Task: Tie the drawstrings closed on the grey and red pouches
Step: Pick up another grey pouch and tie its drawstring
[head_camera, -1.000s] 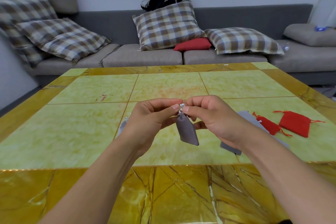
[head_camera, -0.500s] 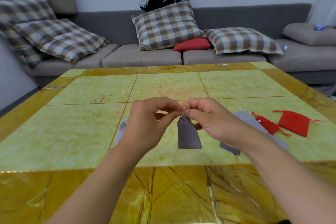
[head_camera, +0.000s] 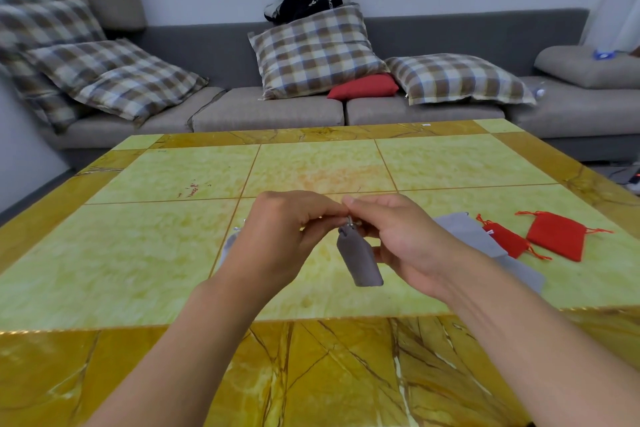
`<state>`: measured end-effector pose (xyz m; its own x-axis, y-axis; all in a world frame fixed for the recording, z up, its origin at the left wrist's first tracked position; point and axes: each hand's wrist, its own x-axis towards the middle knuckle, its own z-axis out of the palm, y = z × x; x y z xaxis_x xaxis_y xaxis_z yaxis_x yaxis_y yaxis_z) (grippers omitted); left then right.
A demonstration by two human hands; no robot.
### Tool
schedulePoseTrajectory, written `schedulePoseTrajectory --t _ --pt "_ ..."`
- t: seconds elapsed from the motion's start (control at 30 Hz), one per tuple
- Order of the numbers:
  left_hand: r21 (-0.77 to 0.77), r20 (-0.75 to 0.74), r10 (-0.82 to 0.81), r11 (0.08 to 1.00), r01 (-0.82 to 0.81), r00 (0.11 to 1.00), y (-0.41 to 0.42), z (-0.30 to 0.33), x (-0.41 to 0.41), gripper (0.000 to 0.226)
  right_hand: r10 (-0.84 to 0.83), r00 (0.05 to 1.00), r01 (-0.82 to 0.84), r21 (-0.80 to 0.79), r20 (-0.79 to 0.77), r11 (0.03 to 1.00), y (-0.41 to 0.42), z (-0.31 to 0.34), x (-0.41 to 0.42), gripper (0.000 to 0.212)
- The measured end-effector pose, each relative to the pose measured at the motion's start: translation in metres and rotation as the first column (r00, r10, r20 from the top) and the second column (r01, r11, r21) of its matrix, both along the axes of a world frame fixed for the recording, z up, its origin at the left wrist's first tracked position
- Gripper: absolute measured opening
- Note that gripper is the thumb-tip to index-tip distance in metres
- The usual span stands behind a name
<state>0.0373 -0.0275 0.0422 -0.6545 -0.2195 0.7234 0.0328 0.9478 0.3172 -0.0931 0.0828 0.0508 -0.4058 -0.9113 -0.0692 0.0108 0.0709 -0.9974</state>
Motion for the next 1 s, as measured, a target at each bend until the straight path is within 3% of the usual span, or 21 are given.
schedulePoseTrajectory --t 0.23,0.37,0.47,0.67,0.87,1.0 --pt "-0.134 0.043 -0.01 0.991 0.016 0.999 0.002 0.001 -0.001 0.011 -0.039 0.989 0.036 0.021 0.143 0.999 0.0 -0.001 -0.004 0.024" --pt "-0.201 0.129 0.074 0.979 -0.047 0.989 0.007 0.007 -0.001 0.01 -0.076 0.995 0.073 0.046 0.061 0.996 -0.001 -0.002 -0.005 0.026" --pt "-0.153 0.26 0.084 0.987 -0.045 0.962 0.006 0.007 -0.003 0.009 -0.078 0.994 0.084 0.084 -0.071 0.993 -0.001 -0.004 -0.005 0.022" --pt "-0.068 0.387 0.038 0.998 -0.013 0.921 0.0 0.006 -0.003 0.003 -0.07 0.993 0.084 0.162 -0.091 0.983 -0.003 -0.008 -0.005 0.017" --pt "0.018 0.402 0.046 0.998 -0.058 0.914 0.004 -0.001 -0.008 0.005 -0.109 0.991 0.118 0.125 -0.077 0.985 -0.005 -0.006 -0.005 0.023" --pt "0.112 0.334 0.037 0.991 -0.079 0.942 0.0 -0.008 -0.012 0.007 -0.127 0.989 0.131 0.04 -0.079 0.991 -0.003 -0.004 -0.006 0.023"
